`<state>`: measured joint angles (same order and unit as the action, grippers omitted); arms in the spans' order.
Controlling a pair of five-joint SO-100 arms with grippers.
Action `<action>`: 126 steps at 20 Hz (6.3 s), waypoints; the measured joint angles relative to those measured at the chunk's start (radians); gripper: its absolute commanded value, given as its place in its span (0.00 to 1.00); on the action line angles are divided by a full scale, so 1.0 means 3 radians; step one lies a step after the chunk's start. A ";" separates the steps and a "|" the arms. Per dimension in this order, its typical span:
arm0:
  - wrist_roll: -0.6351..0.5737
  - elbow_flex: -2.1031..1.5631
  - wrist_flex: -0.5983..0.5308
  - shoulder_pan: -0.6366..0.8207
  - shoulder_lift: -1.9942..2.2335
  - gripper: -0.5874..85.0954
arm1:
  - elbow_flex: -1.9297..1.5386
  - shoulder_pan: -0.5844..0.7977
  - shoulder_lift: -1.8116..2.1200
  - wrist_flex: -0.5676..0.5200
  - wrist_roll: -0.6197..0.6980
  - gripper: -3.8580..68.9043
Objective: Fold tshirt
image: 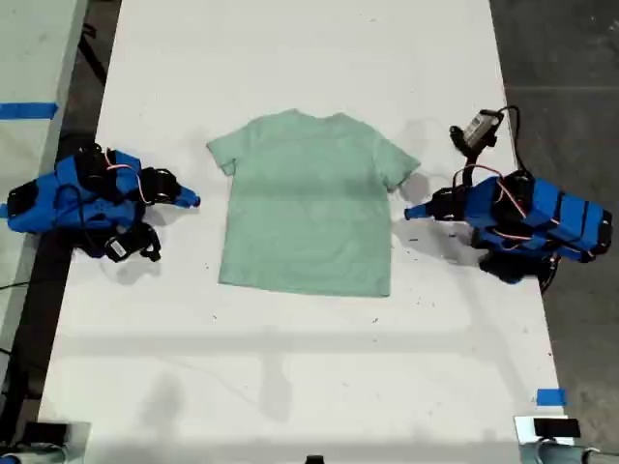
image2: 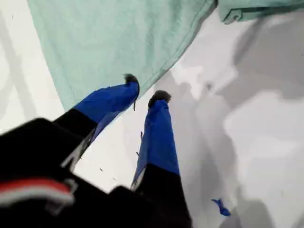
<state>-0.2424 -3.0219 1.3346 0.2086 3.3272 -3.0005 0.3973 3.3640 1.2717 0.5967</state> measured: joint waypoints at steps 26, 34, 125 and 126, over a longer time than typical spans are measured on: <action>0.0199 0.1948 -0.0189 0.0077 -0.2516 0.01 | 0.2102 0.0184 -0.2291 -0.0005 -0.1437 0.06; -0.0603 0.3528 0.0598 0.0936 -0.3845 0.01 | 0.3861 0.1130 -0.3968 0.0747 -0.0251 0.06; -0.1324 0.6187 0.1243 0.1580 -0.6509 0.50 | 0.6422 0.0486 -0.6852 0.0854 0.0102 0.37; -0.1391 0.6381 0.1283 0.1580 -0.6647 0.50 | 0.6412 0.0460 -0.6852 0.0864 0.0087 0.37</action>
<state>-0.6596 -1.1075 1.7196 0.6826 1.3330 -1.0769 0.5354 1.3085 1.5309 0.6228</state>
